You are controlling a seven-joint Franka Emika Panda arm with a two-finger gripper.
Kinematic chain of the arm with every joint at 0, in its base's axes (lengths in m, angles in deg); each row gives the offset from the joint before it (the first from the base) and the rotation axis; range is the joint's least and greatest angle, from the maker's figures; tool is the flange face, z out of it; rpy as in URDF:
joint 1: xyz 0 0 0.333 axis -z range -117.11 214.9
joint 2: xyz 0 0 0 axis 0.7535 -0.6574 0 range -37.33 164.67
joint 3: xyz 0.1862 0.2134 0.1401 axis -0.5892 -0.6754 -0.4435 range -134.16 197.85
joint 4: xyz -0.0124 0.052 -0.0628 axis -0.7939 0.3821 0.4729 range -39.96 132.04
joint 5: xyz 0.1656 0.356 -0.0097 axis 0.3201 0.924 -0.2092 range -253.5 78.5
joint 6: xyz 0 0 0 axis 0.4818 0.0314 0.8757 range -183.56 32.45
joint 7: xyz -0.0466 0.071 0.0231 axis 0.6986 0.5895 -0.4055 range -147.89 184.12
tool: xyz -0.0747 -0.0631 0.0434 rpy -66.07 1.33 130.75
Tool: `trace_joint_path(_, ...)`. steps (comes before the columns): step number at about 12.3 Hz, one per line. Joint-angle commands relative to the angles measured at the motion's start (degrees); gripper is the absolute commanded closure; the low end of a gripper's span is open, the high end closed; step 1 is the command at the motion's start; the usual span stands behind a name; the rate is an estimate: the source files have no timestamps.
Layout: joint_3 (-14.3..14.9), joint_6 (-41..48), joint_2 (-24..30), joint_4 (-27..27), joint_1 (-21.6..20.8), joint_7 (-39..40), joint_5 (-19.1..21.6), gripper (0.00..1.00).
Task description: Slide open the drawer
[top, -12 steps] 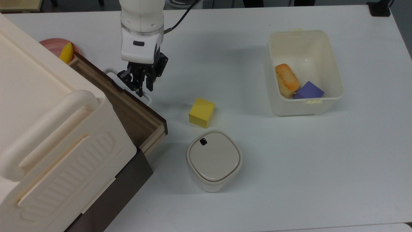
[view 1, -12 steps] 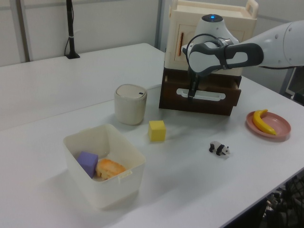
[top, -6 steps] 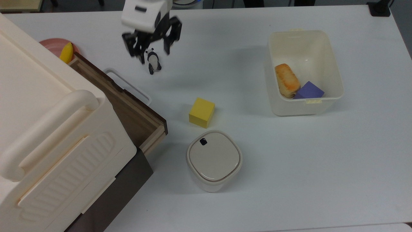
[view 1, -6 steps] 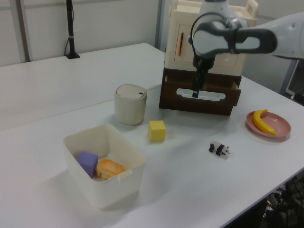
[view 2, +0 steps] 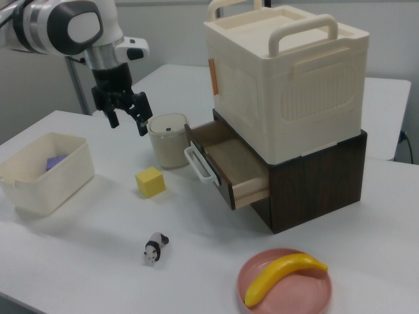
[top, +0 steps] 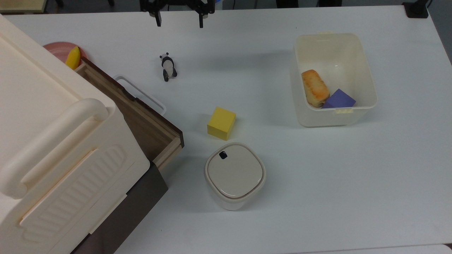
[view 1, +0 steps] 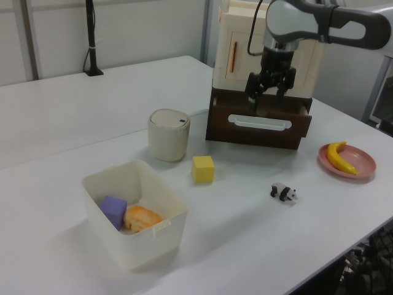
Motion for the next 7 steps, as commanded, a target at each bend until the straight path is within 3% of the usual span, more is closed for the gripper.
trace_joint_path(1, 6.2, 2.28, 0.19, -2.1, -4.01, -3.69, 1.7, 0.0)
trace_joint_path(2, 8.83, 2.72, 0.1, -2.19, -6.91, -3.6, 1.7, 0.0)
trace_joint_path(7, 9.21, 2.73, -0.08, -2.11, -7.55, -2.2, 1.96, 0.0)
